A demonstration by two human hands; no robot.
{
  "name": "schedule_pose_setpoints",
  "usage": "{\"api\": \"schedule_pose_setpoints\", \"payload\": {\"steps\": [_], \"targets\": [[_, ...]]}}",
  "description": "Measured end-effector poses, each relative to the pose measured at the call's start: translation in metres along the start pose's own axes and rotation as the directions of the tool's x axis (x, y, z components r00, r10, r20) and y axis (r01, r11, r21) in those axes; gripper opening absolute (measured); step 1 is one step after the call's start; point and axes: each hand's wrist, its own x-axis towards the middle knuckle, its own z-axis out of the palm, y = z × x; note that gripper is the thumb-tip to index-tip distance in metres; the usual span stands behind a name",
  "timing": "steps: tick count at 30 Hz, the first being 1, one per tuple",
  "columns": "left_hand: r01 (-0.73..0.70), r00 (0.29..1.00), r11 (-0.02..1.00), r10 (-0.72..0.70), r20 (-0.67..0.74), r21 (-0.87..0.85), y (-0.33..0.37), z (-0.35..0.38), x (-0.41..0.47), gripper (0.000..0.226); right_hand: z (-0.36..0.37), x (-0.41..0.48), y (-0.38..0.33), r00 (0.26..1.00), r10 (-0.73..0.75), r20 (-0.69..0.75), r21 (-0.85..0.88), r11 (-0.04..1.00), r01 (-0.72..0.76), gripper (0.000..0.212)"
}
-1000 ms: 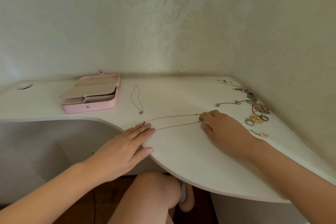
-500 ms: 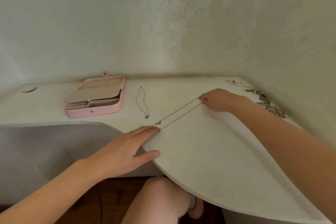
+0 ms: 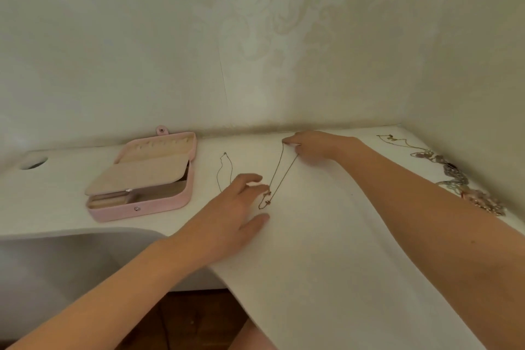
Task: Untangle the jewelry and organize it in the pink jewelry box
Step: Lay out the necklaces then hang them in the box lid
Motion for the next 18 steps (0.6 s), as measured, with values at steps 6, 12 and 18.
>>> {"api": "schedule_pose_setpoints", "payload": {"steps": [6,12,18], "targets": [[-0.133,0.991,0.986,0.129,0.048,0.097,-0.032,-0.003,0.019,0.043,0.003,0.01,-0.011,0.996,-0.069,-0.059,0.008,0.998,0.069,0.043],[-0.166,0.979,0.973,0.144,0.144,0.158,-0.034,0.014,0.022,0.068,-0.007,-0.026,-0.012,0.978,-0.105,-0.178,0.048,0.992,0.115,0.039],[-0.125,0.992,0.989,0.125,0.005,0.079,-0.017,0.007,0.008,0.049,-0.024,-0.107,0.04,0.965,0.078,-0.249,0.155,0.987,-0.04,0.038]]}}
